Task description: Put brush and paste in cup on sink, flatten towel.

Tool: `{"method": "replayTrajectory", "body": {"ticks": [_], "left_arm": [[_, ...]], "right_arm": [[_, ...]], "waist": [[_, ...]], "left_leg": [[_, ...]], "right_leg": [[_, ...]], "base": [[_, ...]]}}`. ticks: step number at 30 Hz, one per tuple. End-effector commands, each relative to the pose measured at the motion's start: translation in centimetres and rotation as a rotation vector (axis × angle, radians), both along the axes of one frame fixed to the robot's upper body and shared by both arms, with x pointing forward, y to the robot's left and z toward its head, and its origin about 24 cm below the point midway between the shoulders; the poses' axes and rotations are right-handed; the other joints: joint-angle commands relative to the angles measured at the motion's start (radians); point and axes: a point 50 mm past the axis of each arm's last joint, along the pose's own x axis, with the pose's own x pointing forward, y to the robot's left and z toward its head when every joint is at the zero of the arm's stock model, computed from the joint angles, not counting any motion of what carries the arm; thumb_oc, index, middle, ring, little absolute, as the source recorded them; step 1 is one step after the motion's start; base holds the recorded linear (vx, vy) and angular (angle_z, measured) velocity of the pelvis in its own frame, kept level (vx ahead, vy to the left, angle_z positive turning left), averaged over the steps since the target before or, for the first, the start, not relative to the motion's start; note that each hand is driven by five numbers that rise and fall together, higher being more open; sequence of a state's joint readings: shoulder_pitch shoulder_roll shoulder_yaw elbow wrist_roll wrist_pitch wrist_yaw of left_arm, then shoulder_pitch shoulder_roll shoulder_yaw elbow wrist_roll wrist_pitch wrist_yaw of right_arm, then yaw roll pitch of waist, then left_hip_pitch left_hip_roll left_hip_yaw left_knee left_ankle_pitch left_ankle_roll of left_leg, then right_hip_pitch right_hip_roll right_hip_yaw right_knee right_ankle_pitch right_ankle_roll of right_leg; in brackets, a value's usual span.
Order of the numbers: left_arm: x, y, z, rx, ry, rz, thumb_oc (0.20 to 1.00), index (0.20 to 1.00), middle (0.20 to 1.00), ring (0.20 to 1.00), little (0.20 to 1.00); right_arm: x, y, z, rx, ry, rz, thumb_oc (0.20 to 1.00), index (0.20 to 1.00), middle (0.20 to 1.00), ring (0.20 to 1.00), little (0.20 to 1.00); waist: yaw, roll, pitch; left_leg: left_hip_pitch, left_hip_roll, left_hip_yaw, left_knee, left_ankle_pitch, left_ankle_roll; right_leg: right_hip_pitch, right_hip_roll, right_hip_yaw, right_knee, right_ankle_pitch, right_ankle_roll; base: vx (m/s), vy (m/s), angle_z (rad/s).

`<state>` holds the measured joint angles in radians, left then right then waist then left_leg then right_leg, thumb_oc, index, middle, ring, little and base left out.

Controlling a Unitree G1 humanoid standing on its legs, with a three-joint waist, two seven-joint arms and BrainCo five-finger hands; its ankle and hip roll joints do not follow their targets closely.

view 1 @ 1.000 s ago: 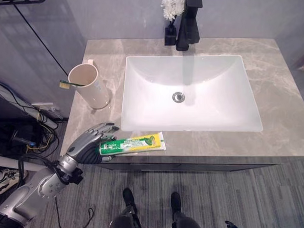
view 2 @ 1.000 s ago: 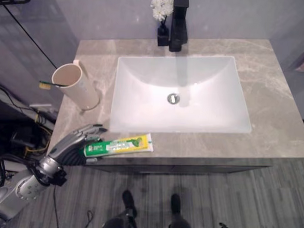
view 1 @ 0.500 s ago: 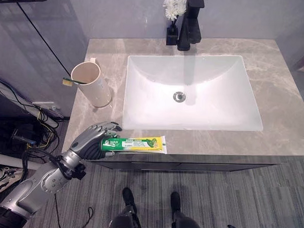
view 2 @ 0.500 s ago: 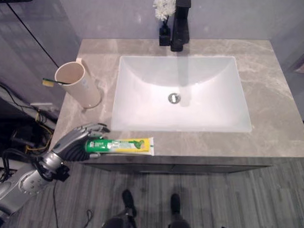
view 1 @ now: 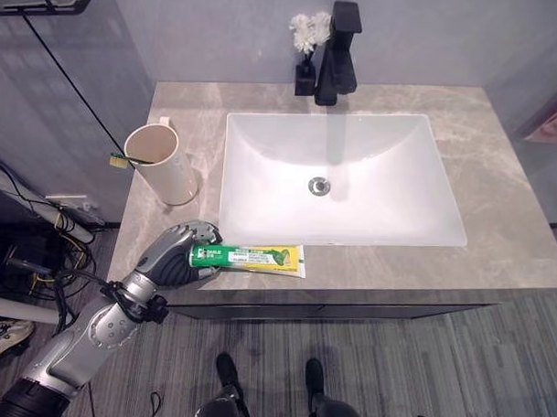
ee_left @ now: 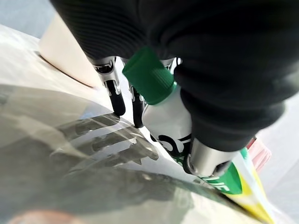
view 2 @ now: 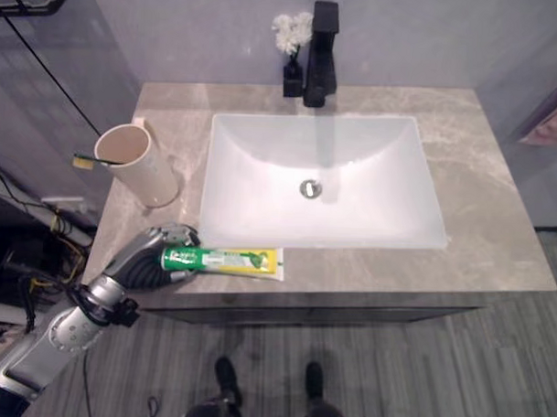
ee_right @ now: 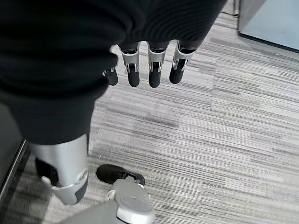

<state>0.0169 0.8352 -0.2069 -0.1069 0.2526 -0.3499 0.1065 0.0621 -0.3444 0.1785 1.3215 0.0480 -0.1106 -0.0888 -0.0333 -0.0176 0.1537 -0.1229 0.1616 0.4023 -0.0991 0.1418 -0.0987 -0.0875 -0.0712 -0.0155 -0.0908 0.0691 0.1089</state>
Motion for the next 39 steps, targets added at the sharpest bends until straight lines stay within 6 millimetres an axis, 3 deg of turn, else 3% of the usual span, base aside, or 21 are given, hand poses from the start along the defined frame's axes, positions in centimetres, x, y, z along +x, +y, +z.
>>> {"method": "replayTrajectory", "body": {"ticks": [1, 12, 17, 20, 21, 23, 24, 25, 26, 27, 28, 29, 30, 31, 33, 34, 35, 36, 37, 38, 39], "left_arm": [[0.2, -2.0, 1.7, -0.106, -0.088, -0.077, 0.2, 0.2, 0.2, 0.2, 0.2], [0.8, -2.2, 3.3, -0.103, -0.198, -0.054, 0.2, 0.2, 0.2, 0.2, 0.2], [1.5, -3.4, 6.7, -0.115, -0.379, -0.084, 0.2, 0.2, 0.2, 0.2, 0.2], [2.4, -4.1, 10.4, -0.047, -0.57, -0.089, 0.2, 0.2, 0.2, 0.2, 0.2], [2.7, -4.2, 13.3, 0.067, -0.737, -0.075, 0.2, 0.2, 0.2, 0.2, 0.2], [2.9, -4.4, 13.8, 0.088, -0.773, -0.071, 0.2, 0.2, 0.2, 0.2, 0.2], [2.8, -3.6, 16.1, 0.232, -0.94, 0.001, 0.2, 0.2, 0.2, 0.2, 0.2], [2.4, -3.5, 17.2, 0.294, -1.009, 0.006, 0.2, 0.2, 0.2, 0.2, 0.2], [2.4, -3.5, 17.3, 0.293, -1.013, 0.008, 0.2, 0.2, 0.2, 0.2, 0.2], [2.2, -3.6, 18.2, 0.356, -1.084, 0.017, 0.2, 0.2, 0.2, 0.2, 0.2], [2.2, -3.7, 18.8, 0.392, -1.128, 0.022, 0.2, 0.2, 0.2, 0.2, 0.2], [2.3, -3.8, 20.2, 0.464, -1.194, 0.035, 0.2, 0.2, 0.2, 0.2, 0.2], [2.3, -3.9, 20.8, 0.472, -1.223, 0.036, 0.2, 0.2, 0.2, 0.2, 0.2], [2.3, -4.0, 21.0, 0.472, -1.229, 0.037, 0.2, 0.2, 0.2, 0.2, 0.2], [2.2, -4.3, 22.2, 0.475, -1.283, 0.045, 0.2, 0.2, 0.2, 0.2, 0.2], [2.2, -4.9, 23.2, 0.473, -1.324, 0.033, 0.2, 0.2, 0.2, 0.2, 0.2], [2.3, -4.9, 23.3, 0.475, -1.325, 0.035, 0.2, 0.2, 0.2, 0.2, 0.2], [2.9, -5.7, 24.2, 0.435, -1.33, 0.026, 0.2, 0.2, 0.2, 0.2, 0.2], [3.0, -5.7, 24.3, 0.439, -1.33, 0.029, 0.2, 0.2, 0.2, 0.2, 0.2], [3.5, -6.1, 24.7, 0.398, -1.316, 0.029, 0.2, 0.2, 0.2, 0.2, 0.2], [3.5, -6.0, 24.8, 0.4, -1.318, 0.033, 0.2, 0.2, 0.2, 0.2, 0.2]], "right_arm": [[-1.6, 0.5, -0.4, 0.018, 0.042, -0.089, 1.0, 1.0, 1.0, 1.0, 1.0], [-3.9, 1.5, -0.9, 0.076, 0.079, -0.253, 1.0, 1.0, 1.0, 1.0, 1.0], [-4.5, 0.8, -0.8, 0.085, 0.046, -0.487, 1.0, 1.0, 1.0, 1.0, 1.0], [-2.7, -2.5, 0.5, 0.137, -0.263, -0.947, 1.0, 1.0, 1.0, 1.0, 1.0], [-0.7, -6.5, 2.8, 0.136, -0.564, -1.166, 1.0, 1.0, 1.0, 1.0, 1.0], [-0.2, -7.3, 3.4, 0.104, -0.599, -1.136, 1.0, 1.0, 1.0, 1.0, 1.0], [5.9, -13.9, 13.2, -0.18, -1.091, -0.987, 1.0, 1.0, 1.0, 1.0, 1.0], [7.8, -15.1, 17.6, -0.285, -1.269, -0.894, 1.0, 1.0, 1.0, 1.0, 1.0], [7.8, -14.8, 17.7, -0.294, -1.268, -0.895, 1.0, 1.0, 1.0, 1.0, 1.0], [8.8, -15.2, 21.6, -0.464, -1.369, -0.771, 1.0, 1.0, 1.0, 1.0, 1.0], [9.8, -15.0, 24.1, -0.592, -1.413, -0.677, 1.0, 1.0, 1.0, 1.0, 1.0], [10.9, -14.9, 29.0, -0.852, -1.464, -0.47, 1.0, 1.0, 1.0, 1.0, 1.0], [11.7, -14.2, 31.1, -0.932, -1.511, -0.379, 1.0, 1.0, 1.0, 1.0, 1.0], [11.8, -14.1, 31.1, -0.942, -1.509, -0.382, 1.0, 1.0, 1.0, 1.0, 1.0], [13.3, -12.0, 35.3, -1.026, -1.653, -0.215, 1.0, 1.0, 1.0, 1.0, 1.0], [15.1, -9.6, 37.9, -1.007, -1.773, -0.055, 1.0, 1.0, 1.0, 1.0, 1.0], [15.2, -9.5, 38.0, -1.003, -1.775, -0.053, 1.0, 1.0, 1.0, 1.0, 1.0], [19.0, -5.5, 38.7, -0.744, -1.855, 0.165, 1.0, 1.0, 1.0, 1.0, 1.0], [19.2, -5.5, 38.7, -0.734, -1.857, 0.166, 1.0, 1.0, 1.0, 1.0, 1.0], [21.9, -3.4, 37.5, -0.515, -1.783, 0.293, 1.0, 1.0, 1.0, 1.0, 1.0], [22.1, -3.3, 37.6, -0.509, -1.785, 0.295, 1.0, 1.0, 1.0, 1.0, 1.0]], "waist": [[-0.015, -0.018, -0.028], [-0.017, -0.045, -0.09], [-0.023, -0.05, -0.118], [-0.044, -0.051, -0.133], [-0.07, -0.05, -0.147], [-0.072, -0.051, -0.147], [-0.104, -0.033, -0.167], [-0.113, -0.025, -0.18], [-0.112, -0.025, -0.177], [-0.119, -0.015, -0.185], [-0.119, -0.01, -0.191], [-0.122, -0.005, -0.201], [-0.12, -0.003, -0.204], [-0.119, -0.005, -0.198], [-0.116, 0.0, -0.209], [-0.111, 0.001, -0.21], [-0.113, 0.0, -0.208], [-0.09, -0.003, -0.208], [-0.094, -0.004, -0.207], [-0.077, -0.01, -0.206], [-0.08, -0.011, -0.204]], "left_leg": [[0.13, 0.025, -0.027, 0.012, -0.084, -0.053], [0.17, 0.017, -0.057, 0.012, -0.098, -0.045], [0.174, 0.012, -0.069, 0.012, -0.101, -0.045], [0.178, 0.012, -0.073, 0.012, -0.102, -0.049], [0.184, 0.013, -0.068, 0.012, -0.108, -0.054], [0.182, 0.012, -0.064, 0.012, -0.101, -0.054], [0.195, 0.016, -0.051, 0.012, -0.109, -0.054], [0.201, 0.016, -0.05, 0.012, -0.117, -0.055], [0.197, 0.016, -0.049, 0.012, -0.111, -0.054], [0.201, 0.015, -0.05, 0.012, -0.114, -0.051], [0.204, 0.015, -0.051, 0.012, -0.115, -0.05], [0.211, 0.017, -0.051, 0.012, -0.122, -0.049], [0.213, 0.017, -0.053, 0.012, -0.124, -0.048], [0.209, 0.017, -0.053, 0.012, -0.114, -0.047], [0.216, 0.016, -0.055, 0.012, -0.121, -0.048], [0.213, 0.016, -0.057, 0.012, -0.11, -0.047], [0.212, 0.016, -0.056, 0.012, -0.109, -0.047], [0.211, 0.017, -0.062, 0.012, -0.104, -0.047], [0.21, 0.017, -0.061, 0.012, -0.103, -0.048], [0.216, 0.018, -0.065, 0.012, -0.108, -0.049], [0.214, 0.017, -0.064, 0.012, -0.101, -0.048]], "right_leg": [[-0.071, -0.089, -0.057, 0.004, 0.108, 0.101], [0.001, -0.098, -0.086, 0.004, 0.092, 0.101], [0.019, -0.104, -0.098, 0.004, 0.088, 0.102], [0.027, -0.107, -0.104, 0.004, 0.088, 0.103], [0.032, -0.105, -0.101, 0.004, 0.085, 0.11], [0.027, -0.105, -0.098, 0.004, 0.094, 0.109], [0.033, -0.104, -0.089, 0.004, 0.095, 0.111], [0.036, -0.105, -0.086, 0.004, 0.09, 0.113], [0.033, -0.105, -0.087, 0.004, 0.095, 0.111], [0.037, -0.105, -0.086, 0.004, 0.095, 0.112], [0.04, -0.106, -0.087, 0.004, 0.093, 0.113], [0.049, -0.107, -0.087, 0.005, 0.085, 0.115], [0.053, -0.107, -0.088, 0.005, 0.083, 0.115], [0.049, -0.107, -0.088, 0.005, 0.091, 0.112], [0.059, -0.107, -0.089, 0.006, 0.081, 0.114], [0.059, -0.106, -0.091, 0.005, 0.085, 0.112], [0.058, -0.106, -0.09, 0.006, 0.085, 0.112], [0.065, -0.106, -0.096, 0.007, 0.08, 0.108], [0.065, -0.106, -0.096, 0.007, 0.081, 0.108], [0.077, -0.105, -0.103, 0.01, 0.069, 0.106], [0.075, -0.106, -0.103, 0.009, 0.075, 0.104]], "base": [[0.03, 0.012, 0.11], [0.02, 0.023, 0.09], [0.01, 0.014, 0.05], [-0.01, 0.011, 0.09], [-0.04, 0.013, 0.12], [-0.02, 0.024, 0.01], [0.04, 0.062, -0.12], [0.04, 0.054, -0.18], [0.03, 0.032, -0.2], [0.01, 0.019, -0.24], [0.07, 0.037, -0.24], [0.06, 0.022, -0.13], [0.01, 0.005, -0.04], [0.01, 0.001, 0.04], [0.0, 0.0, 0.0], [-0.03, -0.006, 0.0], [-0.06, -0.024, 0.0], [0.0, 0.0, 0.0], [0.0, 0.0, 0.0], [0.0, 0.0, 0.0], [0.0, 0.0, 0.0]]}}
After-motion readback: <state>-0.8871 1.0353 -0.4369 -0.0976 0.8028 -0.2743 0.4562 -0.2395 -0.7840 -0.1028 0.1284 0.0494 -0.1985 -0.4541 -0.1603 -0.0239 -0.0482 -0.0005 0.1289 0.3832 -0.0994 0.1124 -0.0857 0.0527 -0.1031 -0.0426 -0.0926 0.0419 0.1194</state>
